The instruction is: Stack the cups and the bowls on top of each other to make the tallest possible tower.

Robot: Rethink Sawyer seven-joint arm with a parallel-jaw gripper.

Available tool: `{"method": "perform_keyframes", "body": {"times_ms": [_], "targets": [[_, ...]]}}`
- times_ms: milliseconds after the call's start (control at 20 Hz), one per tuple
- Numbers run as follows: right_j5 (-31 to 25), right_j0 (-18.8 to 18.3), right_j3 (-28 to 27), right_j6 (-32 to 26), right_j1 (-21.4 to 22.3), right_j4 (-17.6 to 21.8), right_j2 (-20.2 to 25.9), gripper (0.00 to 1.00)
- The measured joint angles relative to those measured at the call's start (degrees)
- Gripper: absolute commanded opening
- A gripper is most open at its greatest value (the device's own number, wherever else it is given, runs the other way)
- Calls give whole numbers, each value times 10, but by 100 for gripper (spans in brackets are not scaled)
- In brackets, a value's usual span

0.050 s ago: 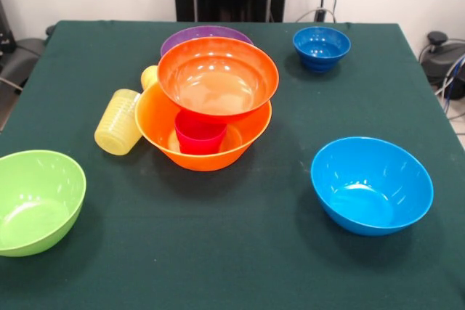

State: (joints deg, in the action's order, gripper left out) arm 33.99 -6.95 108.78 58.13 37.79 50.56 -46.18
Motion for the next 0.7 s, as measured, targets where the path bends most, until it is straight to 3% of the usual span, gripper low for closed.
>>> {"method": "perform_keyframes", "body": {"times_ms": [350,700], "targets": [[43,-8,0,0,-38,-64,-9,100],[143,-12,1,0,-128,-138,-17,100]]}}
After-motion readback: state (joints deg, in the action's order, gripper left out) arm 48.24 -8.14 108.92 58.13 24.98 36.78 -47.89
